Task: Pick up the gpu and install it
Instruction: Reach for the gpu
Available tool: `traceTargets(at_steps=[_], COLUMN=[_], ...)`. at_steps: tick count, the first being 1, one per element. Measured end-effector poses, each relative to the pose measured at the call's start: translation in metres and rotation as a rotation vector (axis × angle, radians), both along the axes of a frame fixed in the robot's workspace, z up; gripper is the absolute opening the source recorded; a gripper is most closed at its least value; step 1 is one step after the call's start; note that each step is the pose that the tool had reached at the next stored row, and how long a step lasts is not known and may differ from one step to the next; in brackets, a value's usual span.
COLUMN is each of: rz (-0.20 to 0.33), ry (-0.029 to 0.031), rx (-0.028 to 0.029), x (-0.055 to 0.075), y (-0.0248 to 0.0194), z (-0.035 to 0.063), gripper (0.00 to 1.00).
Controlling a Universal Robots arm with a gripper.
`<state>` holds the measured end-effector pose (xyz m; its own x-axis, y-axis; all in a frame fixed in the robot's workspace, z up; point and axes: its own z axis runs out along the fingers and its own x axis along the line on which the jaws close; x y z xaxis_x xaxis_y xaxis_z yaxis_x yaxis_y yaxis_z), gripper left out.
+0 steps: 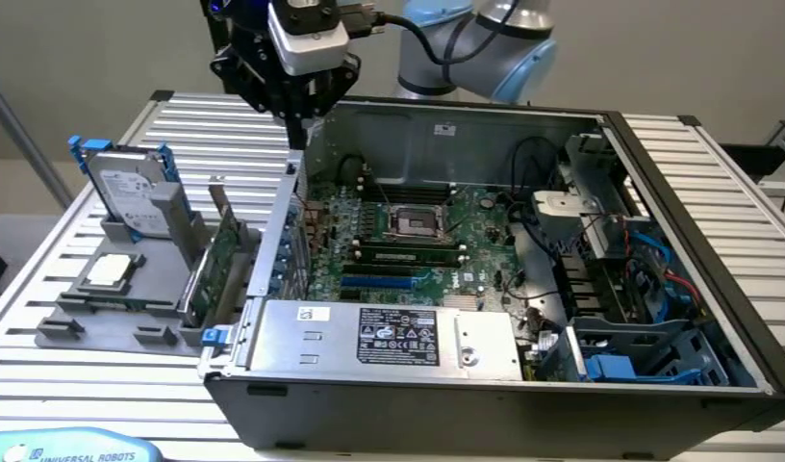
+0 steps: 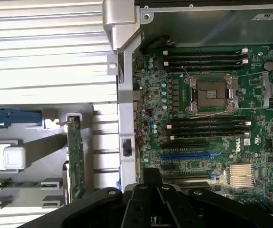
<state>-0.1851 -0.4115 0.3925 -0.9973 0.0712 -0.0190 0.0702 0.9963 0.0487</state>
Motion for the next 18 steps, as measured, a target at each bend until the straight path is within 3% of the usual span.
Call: traceTargets(at_steps=[18], rz=[0.0], ry=[0.0001], rx=[-0.0005], x=[-0.08], y=[-0.0195], z=[-0.0061], gripper=[0.11])
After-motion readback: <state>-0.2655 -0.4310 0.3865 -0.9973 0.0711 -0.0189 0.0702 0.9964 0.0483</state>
